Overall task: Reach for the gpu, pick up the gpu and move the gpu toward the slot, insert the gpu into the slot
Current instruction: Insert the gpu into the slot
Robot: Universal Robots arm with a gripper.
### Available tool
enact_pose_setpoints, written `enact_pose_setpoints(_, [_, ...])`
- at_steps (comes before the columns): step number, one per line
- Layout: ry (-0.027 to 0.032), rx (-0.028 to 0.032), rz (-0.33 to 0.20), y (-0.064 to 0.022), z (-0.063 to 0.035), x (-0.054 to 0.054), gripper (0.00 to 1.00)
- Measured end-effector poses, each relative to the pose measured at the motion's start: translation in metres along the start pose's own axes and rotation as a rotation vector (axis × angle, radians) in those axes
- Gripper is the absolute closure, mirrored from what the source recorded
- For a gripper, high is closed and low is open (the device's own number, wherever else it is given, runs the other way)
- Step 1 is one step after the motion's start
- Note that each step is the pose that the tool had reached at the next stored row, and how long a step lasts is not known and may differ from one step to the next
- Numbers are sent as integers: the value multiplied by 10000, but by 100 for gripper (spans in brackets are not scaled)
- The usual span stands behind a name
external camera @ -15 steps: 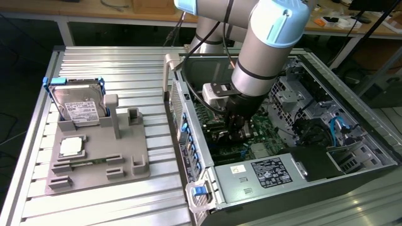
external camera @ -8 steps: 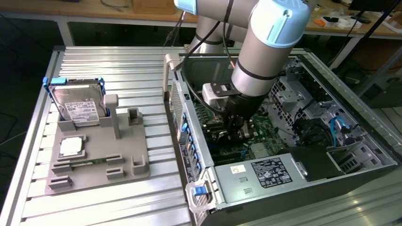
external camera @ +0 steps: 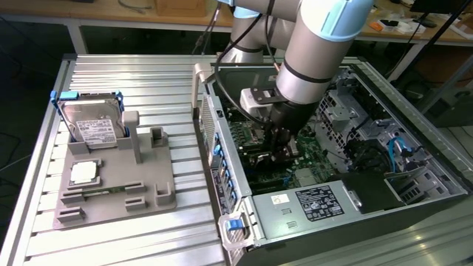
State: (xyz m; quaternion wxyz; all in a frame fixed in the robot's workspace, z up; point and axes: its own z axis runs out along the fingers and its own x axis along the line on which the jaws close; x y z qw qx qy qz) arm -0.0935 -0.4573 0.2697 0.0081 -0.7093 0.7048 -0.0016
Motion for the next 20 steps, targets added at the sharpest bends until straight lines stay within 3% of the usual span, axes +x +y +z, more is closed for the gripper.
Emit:
enact_pose_setpoints(4, [11, 8, 1, -1, -135, -3, 60])
enact_pose_setpoints(8, [10, 23, 0, 0, -187, -3, 61])
enact_pose_setpoints(9, [11, 33, 1, 0, -220, -4, 80])
enact_pose_setpoints(13, [10, 42, 1, 3, -221, -4, 89])
enact_pose_setpoints(20, [11, 41, 0, 3, -222, -4, 89])
